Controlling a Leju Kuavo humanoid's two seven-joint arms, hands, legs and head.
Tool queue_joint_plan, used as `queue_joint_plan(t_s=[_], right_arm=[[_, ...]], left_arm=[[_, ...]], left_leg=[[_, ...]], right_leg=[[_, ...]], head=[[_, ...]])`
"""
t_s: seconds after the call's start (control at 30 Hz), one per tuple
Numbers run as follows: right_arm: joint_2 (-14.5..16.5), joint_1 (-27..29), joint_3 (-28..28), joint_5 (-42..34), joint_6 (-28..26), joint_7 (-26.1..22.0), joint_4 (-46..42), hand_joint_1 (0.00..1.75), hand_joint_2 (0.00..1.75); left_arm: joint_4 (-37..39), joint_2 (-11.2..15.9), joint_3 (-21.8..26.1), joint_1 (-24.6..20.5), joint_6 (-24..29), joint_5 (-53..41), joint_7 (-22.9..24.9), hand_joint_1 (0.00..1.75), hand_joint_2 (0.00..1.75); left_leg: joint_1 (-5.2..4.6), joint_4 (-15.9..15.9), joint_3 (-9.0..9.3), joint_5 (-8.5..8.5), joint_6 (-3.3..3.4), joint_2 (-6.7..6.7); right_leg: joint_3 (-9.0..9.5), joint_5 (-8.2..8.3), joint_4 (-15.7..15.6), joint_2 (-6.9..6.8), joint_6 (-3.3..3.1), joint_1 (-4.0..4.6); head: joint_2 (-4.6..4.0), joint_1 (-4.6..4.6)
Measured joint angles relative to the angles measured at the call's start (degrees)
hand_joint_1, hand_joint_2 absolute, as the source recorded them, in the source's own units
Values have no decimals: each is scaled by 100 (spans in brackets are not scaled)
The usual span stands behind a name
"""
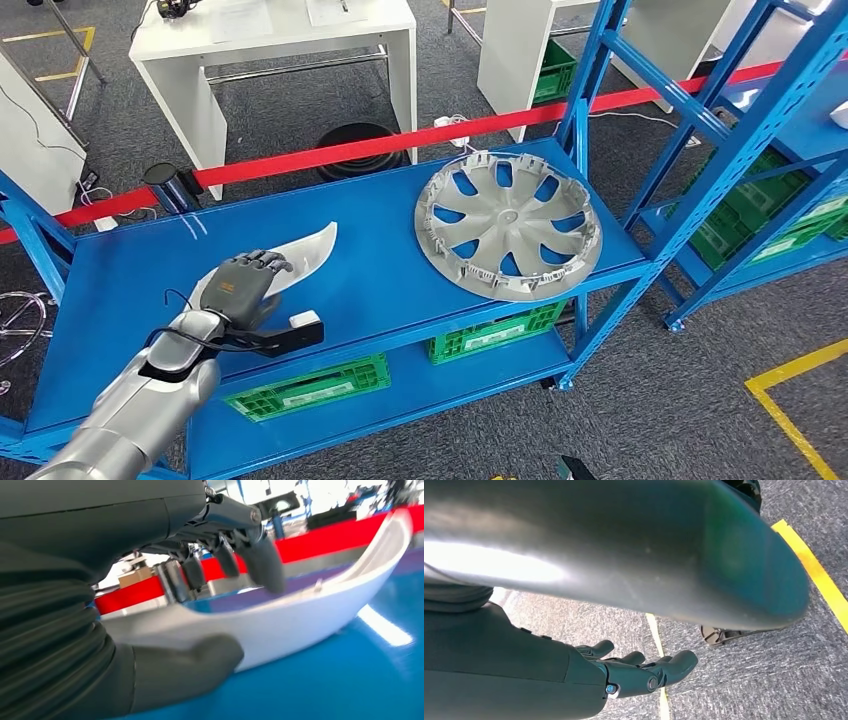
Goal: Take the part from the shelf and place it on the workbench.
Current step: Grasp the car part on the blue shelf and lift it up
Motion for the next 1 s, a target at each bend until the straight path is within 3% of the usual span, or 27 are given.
queue_joint_plan(t_s=[0.3,1.0], right_arm=[[0,-1,0,8,-1,35,0,0,0],[0,-2,0,88,8,-33,0,0,0]], left_arm=[[402,-2,0,-195,-57,-20,-2,175,175],[517,97,0,-275,-189,17,-146,175,175]], left_leg=[[0,0,2,0,-1,-2],[0,0,8,3,-4,-1]], right_leg=[[4,-1,1,-1,0,-1],[8,0,6,-1,0,0]], head=[[-1,1],[0,0]])
